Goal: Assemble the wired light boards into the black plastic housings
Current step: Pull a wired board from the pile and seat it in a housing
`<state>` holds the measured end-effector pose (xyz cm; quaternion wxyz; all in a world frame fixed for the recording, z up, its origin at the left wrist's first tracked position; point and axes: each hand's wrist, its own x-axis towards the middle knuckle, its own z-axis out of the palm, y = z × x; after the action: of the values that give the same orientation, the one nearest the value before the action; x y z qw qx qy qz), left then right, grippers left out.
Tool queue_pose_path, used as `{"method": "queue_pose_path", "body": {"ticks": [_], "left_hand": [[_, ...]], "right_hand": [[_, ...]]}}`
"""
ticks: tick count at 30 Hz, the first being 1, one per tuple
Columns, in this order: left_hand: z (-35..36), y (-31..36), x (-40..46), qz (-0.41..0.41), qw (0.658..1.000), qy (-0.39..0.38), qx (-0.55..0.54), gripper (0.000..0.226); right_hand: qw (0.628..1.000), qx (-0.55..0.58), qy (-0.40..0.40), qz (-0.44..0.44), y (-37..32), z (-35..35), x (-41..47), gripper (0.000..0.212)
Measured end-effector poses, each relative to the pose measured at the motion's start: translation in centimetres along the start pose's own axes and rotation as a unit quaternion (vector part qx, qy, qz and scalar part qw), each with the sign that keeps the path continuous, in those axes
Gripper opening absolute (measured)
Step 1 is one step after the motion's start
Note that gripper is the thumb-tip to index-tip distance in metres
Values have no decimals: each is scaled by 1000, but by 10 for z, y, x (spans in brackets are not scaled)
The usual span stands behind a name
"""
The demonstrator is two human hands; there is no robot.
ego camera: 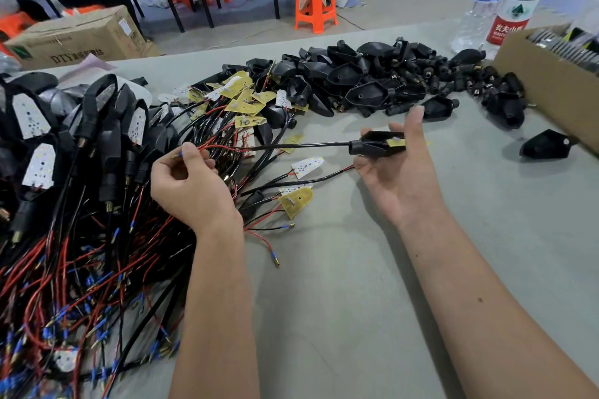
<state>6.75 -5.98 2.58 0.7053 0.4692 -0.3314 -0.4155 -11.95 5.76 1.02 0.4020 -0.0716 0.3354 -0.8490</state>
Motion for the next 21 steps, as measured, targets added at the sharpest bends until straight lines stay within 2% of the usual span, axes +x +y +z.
{"method": "queue_pose_path", "body": {"ticks": [4,7,10,12,14,17,19,21], "left_hand": [[-2,1,4,36,999,28,11,10],[-6,4,11,29,997,76,2,7],[-7,5,11,40,996,82,13,5],[-5,7,0,88,987,89,102,26],[-4,14,-12,190,948,103,232,46],[3,19,-27,330,894,45,299,41],[11,18,-41,362,867,-22,341,32],[17,14,-52,359,842,-63,398,34]], "right_hand": [[998,40,-38,16,-5,0,-3,30],[997,38,-69,14,-7,-1,-3,14],[997,18,-72,11,-7,-2,-2,10],[997,-31,-70,-6,-5,-3,-1,10],[992,-96,-71,-28,-3,-3,-2,3],[986,-151,-62,-44,0,-2,-4,10],[982,-170,-59,-52,1,-2,-4,12],[974,-201,-60,-79,2,-3,-3,11]]}}
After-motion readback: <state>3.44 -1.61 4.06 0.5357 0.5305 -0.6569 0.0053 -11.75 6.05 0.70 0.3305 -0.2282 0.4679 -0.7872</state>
